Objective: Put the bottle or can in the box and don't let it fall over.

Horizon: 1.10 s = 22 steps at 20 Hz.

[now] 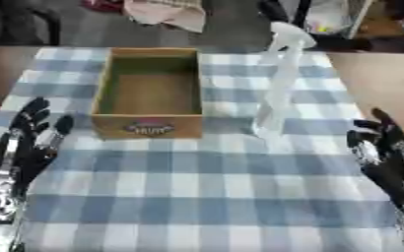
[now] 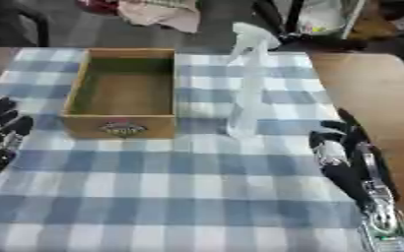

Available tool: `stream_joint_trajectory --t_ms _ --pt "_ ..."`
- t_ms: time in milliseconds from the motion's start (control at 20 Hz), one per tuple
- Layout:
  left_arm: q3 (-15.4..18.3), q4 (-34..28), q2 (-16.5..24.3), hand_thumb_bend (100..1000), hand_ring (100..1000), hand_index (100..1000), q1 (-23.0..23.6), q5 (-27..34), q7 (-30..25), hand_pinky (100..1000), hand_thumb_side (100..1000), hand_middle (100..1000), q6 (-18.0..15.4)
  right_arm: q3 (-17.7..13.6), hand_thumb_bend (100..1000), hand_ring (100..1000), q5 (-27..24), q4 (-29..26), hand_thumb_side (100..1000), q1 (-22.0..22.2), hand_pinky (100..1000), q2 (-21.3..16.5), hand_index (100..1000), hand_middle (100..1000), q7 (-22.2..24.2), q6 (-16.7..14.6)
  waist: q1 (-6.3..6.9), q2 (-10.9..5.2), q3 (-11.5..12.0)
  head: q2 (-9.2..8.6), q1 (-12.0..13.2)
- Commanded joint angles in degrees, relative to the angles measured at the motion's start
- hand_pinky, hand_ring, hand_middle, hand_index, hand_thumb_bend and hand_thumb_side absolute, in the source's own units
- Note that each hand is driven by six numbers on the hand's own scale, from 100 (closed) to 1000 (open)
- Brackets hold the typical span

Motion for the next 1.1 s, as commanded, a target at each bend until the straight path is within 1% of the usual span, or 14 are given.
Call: stream_joint_trajectory --t_ms 50,250,400,600,900,1100 --pt "0.06 -1.12 0.42 606 945 956 -0.27 0.15 -0.23 934 638 885 -0.12 0.13 260 738 0.20 -1.02 476 -1.22 982 -1.90 1000 783 0.51 0.04 0.08 -0.78 0.13 -0.34 -0.02" --pt "-0.07 -1.08 0.53 603 945 956 -0.22 0.22 -0.32 934 641 886 -0.11 1.25 264 740 0.17 0.01 488 -4.07 982 -5.16 1000 786 1.74 0.28 0.08 -0.92 0.31 -0.24 -0.27" --pt "-0.10 -1.06 0.53 603 945 956 -0.11 0.23 -0.42 934 640 886 -0.15 2.52 265 742 -0.27 1.52 490 -7.48 982 -8.35 1000 787 2.88 0.32 0.07 -1.06 0.61 -0.20 -0.39" --pt "-0.28 -1.07 0.55 604 946 956 -0.22 0.24 -0.60 934 641 886 -0.20 4.72 265 744 -1.83 4.71 498 -11.88 982 -11.05 1000 791 4.94 0.22 0.08 -1.08 0.95 -0.18 -0.63" --pt "-0.47 -1.05 0.57 603 946 956 -0.16 0.23 -0.89 934 640 886 -0.25 7.65 271 755 -2.57 9.20 506 -18.29 985 -12.89 1000 817 7.98 -0.48 0.08 -1.13 1.43 -0.03 -1.08" --pt "-0.56 -1.01 0.48 604 946 957 -0.08 0.21 -1.05 934 640 887 -0.27 8.46 277 773 -1.76 13.54 511 -22.15 991 -12.94 1000 849 8.63 -0.66 0.12 -1.19 1.90 -0.12 -1.36"
